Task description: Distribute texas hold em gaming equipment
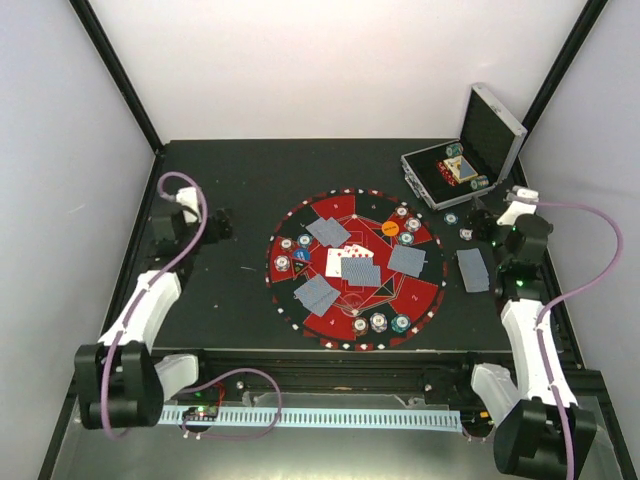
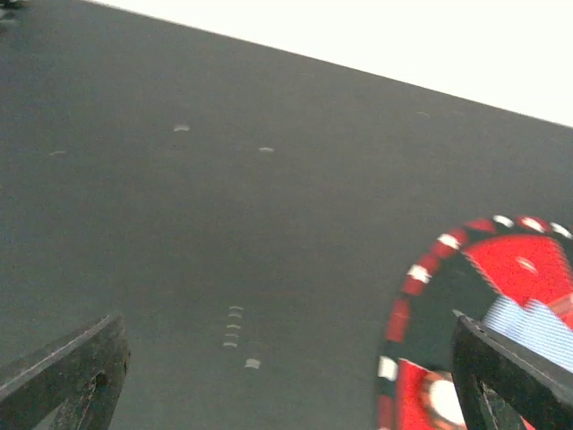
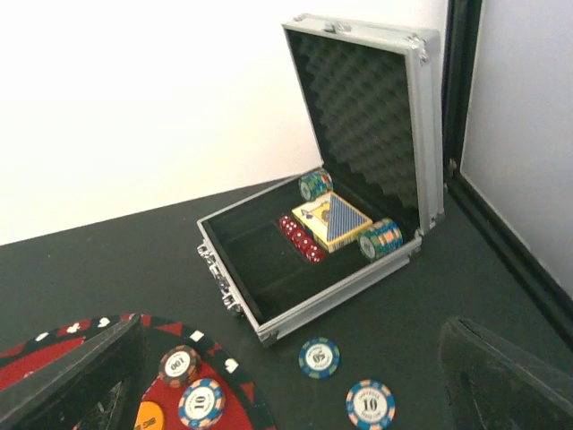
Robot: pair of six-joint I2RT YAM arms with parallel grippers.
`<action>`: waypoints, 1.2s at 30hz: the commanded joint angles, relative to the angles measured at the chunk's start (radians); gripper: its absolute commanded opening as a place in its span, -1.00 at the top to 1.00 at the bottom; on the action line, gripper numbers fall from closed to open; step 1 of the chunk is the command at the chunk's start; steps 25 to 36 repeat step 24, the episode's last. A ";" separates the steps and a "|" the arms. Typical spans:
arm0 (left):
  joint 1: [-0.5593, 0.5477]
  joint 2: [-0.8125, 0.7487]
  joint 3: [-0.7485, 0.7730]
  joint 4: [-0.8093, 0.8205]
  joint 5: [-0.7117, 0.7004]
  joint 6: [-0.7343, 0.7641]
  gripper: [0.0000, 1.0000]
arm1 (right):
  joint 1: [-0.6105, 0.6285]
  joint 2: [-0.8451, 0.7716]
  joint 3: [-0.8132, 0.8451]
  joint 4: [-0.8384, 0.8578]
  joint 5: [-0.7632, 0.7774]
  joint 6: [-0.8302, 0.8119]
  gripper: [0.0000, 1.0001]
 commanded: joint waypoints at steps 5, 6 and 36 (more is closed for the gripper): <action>0.289 0.024 -0.225 0.435 0.030 0.022 -0.98 | 0.025 0.016 -0.244 0.491 0.011 -0.170 -0.77; 0.288 0.015 -0.260 0.487 -0.008 0.023 -0.98 | 0.025 0.035 -0.279 0.543 0.007 -0.154 -0.77; 0.211 0.133 -0.410 0.932 0.016 0.094 -0.98 | 0.027 0.295 -0.415 0.950 -0.004 -0.125 -0.88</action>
